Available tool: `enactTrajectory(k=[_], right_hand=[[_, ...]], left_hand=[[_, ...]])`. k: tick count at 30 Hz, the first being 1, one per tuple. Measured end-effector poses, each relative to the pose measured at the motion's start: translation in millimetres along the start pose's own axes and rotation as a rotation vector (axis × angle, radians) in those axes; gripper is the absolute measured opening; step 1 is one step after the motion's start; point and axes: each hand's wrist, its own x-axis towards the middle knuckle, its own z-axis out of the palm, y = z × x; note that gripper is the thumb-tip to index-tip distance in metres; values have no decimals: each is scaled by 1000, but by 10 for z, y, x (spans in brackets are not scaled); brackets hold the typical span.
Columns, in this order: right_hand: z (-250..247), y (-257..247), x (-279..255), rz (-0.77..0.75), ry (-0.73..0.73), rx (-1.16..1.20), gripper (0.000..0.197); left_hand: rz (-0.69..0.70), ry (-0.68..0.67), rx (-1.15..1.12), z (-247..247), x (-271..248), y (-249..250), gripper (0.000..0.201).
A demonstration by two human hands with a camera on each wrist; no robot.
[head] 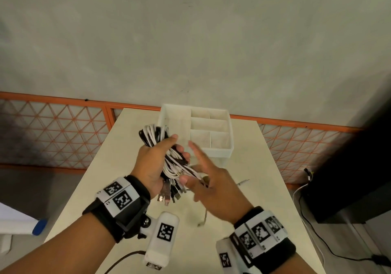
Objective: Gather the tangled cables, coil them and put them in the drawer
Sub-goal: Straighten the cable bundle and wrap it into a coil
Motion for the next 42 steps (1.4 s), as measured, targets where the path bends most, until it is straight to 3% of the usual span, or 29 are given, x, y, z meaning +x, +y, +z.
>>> enactTrajectory(k=[2,5,7,10,12,15,17,19,22,25,28,31,34,38,42], right_hand=[[-146,51,-12,114,-12,54,52],[-224,167,-30,144,-35,140,19],[-235,194,-66,157,-66,204,24],[-300,234,-92,213,-172,181,34],[-358,255,-58,297,-232,88,17],[-407,207,62,381,-282,-155,8],[-375,108,134,342,-255,-353,16],[-317,44,185,276,-169,-450,16],[-282,29,226,226,-61,-416,11],[-305,-20,196,243,-35,-320,18],[-330,13,169,320,68,-72,38],[-405,40,121,353,190,173,13],[-413,45,51,337,151,247,32],[-392,-63,27,257,85,299,28],[-297,-173,110,223,140,370,17]], left_hand=[[-2,-34,-64,-46,32,64,13],[20,-83,-97,-87,66,121,16],[25,-124,-105,-100,60,157,17],[-31,-291,-8,-144,0,186,9],[-71,-435,260,-148,-65,165,7],[-48,-605,834,-47,-173,63,12],[18,-623,1159,54,-209,-17,16],[60,-559,1272,123,-209,-106,20],[41,-439,1109,96,-120,-250,24],[15,-433,913,59,-85,-326,46],[23,-405,713,37,-43,-339,30],[-80,-300,430,-5,-7,-265,12],[-231,-263,133,-62,51,-169,13],[-230,-306,94,-67,74,-128,17],[-177,-374,153,-16,56,-165,52]])
